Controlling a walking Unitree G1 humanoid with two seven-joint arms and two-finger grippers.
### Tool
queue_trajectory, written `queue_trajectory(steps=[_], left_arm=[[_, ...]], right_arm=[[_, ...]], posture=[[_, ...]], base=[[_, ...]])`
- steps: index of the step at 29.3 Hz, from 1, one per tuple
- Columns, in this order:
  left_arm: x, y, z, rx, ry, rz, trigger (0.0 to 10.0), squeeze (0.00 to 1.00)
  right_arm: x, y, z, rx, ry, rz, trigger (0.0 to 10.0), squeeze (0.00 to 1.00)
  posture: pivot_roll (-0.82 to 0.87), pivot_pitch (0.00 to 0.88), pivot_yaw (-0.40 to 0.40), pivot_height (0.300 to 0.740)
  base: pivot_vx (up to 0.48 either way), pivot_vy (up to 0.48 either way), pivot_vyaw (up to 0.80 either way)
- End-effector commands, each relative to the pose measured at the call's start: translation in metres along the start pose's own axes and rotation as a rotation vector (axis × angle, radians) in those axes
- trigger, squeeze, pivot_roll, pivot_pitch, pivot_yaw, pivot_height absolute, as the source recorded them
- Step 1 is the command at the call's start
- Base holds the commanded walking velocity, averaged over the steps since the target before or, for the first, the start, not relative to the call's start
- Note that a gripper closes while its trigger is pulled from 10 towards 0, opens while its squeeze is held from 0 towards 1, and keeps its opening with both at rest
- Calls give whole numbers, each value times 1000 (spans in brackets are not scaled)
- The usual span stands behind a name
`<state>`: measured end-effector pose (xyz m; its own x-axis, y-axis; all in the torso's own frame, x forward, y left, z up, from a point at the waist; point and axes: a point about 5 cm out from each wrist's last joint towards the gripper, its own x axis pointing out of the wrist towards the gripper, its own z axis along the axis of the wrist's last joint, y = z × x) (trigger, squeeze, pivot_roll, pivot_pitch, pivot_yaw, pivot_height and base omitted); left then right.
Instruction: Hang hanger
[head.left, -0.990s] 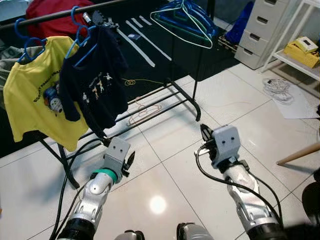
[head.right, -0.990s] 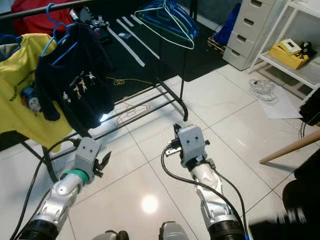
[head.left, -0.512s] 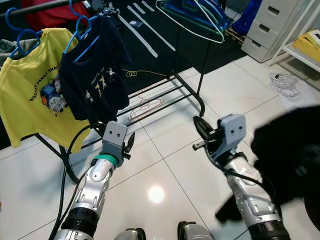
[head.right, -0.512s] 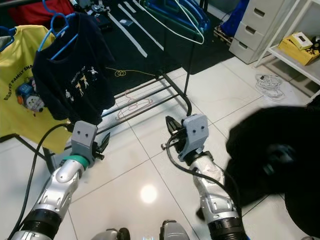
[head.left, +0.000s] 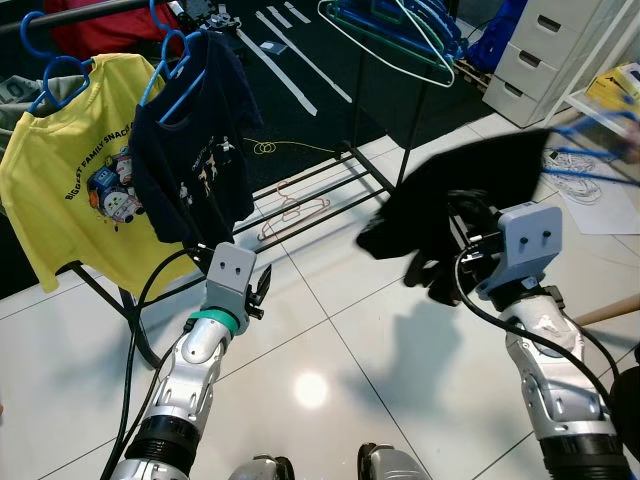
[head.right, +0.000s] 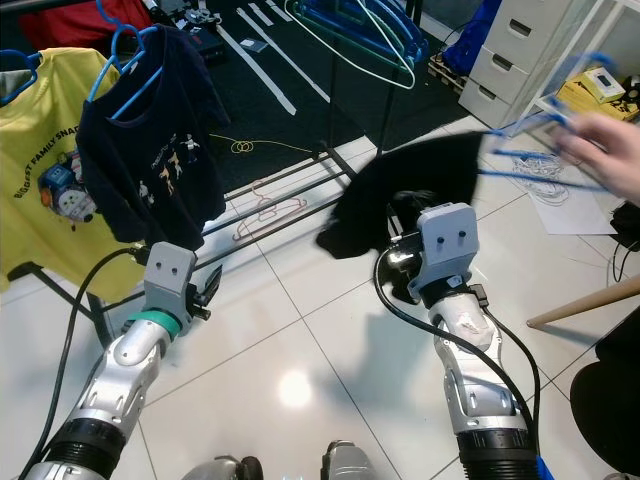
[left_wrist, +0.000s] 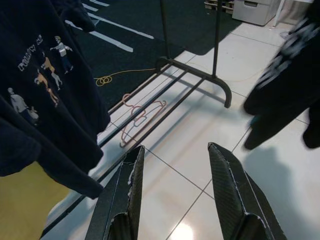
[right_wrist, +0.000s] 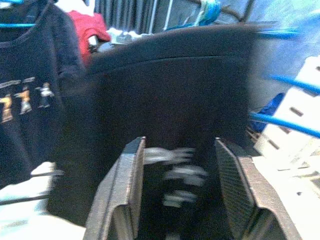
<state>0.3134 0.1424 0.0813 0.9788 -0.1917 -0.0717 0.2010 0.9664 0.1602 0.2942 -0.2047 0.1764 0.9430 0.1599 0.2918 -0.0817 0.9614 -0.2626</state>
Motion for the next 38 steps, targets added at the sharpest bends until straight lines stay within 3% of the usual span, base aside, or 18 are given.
queue_trajectory(steps=[1, 3, 9, 10, 12, 13, 14, 15, 22, 26, 30, 31, 34, 36, 38], left_arm=[[-2, -2, -8, 1, 39, -10, 10000, 0], [-2, -3, -8, 2, 40, -12, 10000, 0], [-2, -4, -7, 1, 40, -14, 10000, 0], [-2, -4, -7, 2, 39, -16, 10000, 0], [-2, -4, -7, 4, 38, -18, 10000, 0], [-2, -3, -8, 6, 41, -19, 10000, 0], [-2, -2, -8, 8, 42, -19, 10000, 0], [-2, -2, -8, 10, 44, -19, 10000, 0], [-2, -2, -8, 8, 44, -20, 10000, 0], [-2, -6, -8, 12, 45, -38, 10000, 0], [-2, -6, -8, 13, 45, -39, 10000, 0], [-1, -5, -7, 13, 43, -37, 10000, 0], [-1, -6, -8, 12, 43, -37, 10000, 0], [-2, -7, -8, 11, 44, -38, 10000, 0], [-2, -9, -9, 10, 45, -40, 10000, 0]], right_arm=[[-4, -15, 4, -51, 3, -39, 10000, 1000], [-4, -25, 7, -73, -5, -64, 10000, 1000], [-5, -31, 9, -92, -2, -52, 10000, 1000], [-12, -37, 7, -186, 50, 99, 10000, 1000], [-15, -39, 6, -213, 74, 152, 10000, 1000], [-19, -45, 4, -215, 95, 156, 10000, 239], [-21, -49, 3, -207, 105, 147, 10000, 239], [-23, -51, 2, -214, 118, 150, 10000, 0], [-27, -49, 0, -207, 132, 167, 10000, 0], [-23, -35, 3, -178, 118, 230, 10000, 0], [-22, -31, 3, -172, 115, 251, 10000, 0], [-17, -20, 4, -126, 100, 252, 10000, 0], [-11, -15, 0, -73, 119, 189, 10000, 0], [-13, -4, -8, -3, 155, 212, 10000, 0], [-19, 5, -19, -54, 193, 273, 10000, 0]], posture=[[-166, 45, 87, 740], [-168, 44, 87, 740], [-167, 45, 87, 740], [-169, 45, 93, 740], [-169, 45, 93, 740], [-174, 47, 92, 740], [-174, 47, 92, 740], [-172, 48, 90, 740], [-173, 46, 97, 740], [-174, 42, 103, 740], [-174, 42, 103, 740], [-172, 39, 98, 740], [-174, 38, 96, 740], [-172, 36, 93, 740], [-168, 37, 93, 740]], base=[[0, 0, 0], [0, 0, 0], [0, 0, 0], [0, 0, 0], [0, 0, 0], [0, 0, 0], [0, 0, 0], [0, 0, 0], [0, 0, 0], [0, 0, 0], [0, 0, 0], [0, 0, 0], [0, 0, 0], [0, 0, 0], [0, 0, 0]])
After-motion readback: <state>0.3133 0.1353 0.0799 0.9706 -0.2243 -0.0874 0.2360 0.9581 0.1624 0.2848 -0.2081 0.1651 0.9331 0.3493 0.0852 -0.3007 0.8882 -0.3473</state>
